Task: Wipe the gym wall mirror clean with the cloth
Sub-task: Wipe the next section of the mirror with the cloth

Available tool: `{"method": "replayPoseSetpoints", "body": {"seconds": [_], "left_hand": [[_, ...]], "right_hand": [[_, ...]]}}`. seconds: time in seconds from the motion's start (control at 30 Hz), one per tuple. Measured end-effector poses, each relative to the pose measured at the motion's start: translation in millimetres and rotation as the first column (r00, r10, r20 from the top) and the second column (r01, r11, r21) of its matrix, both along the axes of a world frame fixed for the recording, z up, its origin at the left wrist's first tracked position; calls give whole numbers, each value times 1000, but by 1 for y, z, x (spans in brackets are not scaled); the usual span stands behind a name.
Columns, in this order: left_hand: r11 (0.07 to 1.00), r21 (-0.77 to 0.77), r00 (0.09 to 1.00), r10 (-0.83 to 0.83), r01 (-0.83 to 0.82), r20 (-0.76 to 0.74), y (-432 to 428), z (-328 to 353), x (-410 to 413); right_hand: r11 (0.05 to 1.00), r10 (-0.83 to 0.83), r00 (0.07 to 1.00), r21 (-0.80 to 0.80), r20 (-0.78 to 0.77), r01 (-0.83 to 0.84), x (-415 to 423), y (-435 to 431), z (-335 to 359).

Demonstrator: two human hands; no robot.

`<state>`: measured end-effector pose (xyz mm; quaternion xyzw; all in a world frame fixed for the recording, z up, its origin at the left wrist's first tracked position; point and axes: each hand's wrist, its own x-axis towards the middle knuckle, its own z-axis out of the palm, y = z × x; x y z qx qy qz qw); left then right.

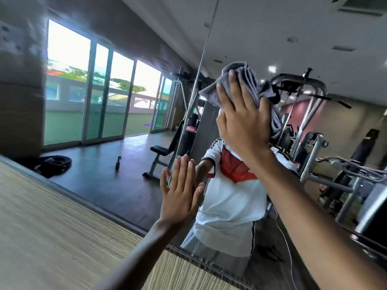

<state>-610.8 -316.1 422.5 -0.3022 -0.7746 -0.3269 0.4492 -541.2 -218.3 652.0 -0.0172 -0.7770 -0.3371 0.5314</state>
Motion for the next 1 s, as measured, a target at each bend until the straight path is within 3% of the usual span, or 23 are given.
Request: {"method": "replayPoseSetpoints", "body": {"seconds": [0.13,0.27,0.37,0.47,0.6,0.67,0.77,0.87,0.93,1.0], "left_hand": [[999,34,1000,11,-10,-18,0,0,1],[998,55,999,18,-16,-37,2,-2,0],[998,55,999,15,-13,-34,0,-2,1],[998,65,999,21,-19,-27,0,-2,2],[996,89,1000,6,-6,-3,4,-16,3],[995,101,1000,3,-3,5,7,-27,4],[995,98,1000,-3,1,21,7,-44,4],[998,60,999,-6,3,45,6,-57,5],[999,32,998,-3,1,66,5,-68,8],[1000,-10,998,1,0,68,4,-79,11]], "right_hand": [[978,11,989,203,150,-41,-6,-2,-28],[893,30,930,409,365,-190,14,25,-56],[911,0,965,397,262,-107,29,44,-36],[975,-27,993,222,114,1,23,32,-14],[998,-13,1000,63,25,12,-2,-1,-27],[990,-26,997,142,75,15,-11,-8,-48],[926,-23,954,367,298,-93,-2,-4,-93],[884,13,905,419,424,-209,22,27,-106],[888,-4,927,428,376,-170,33,47,-87],[936,3,973,341,230,-83,35,50,-62]]}}
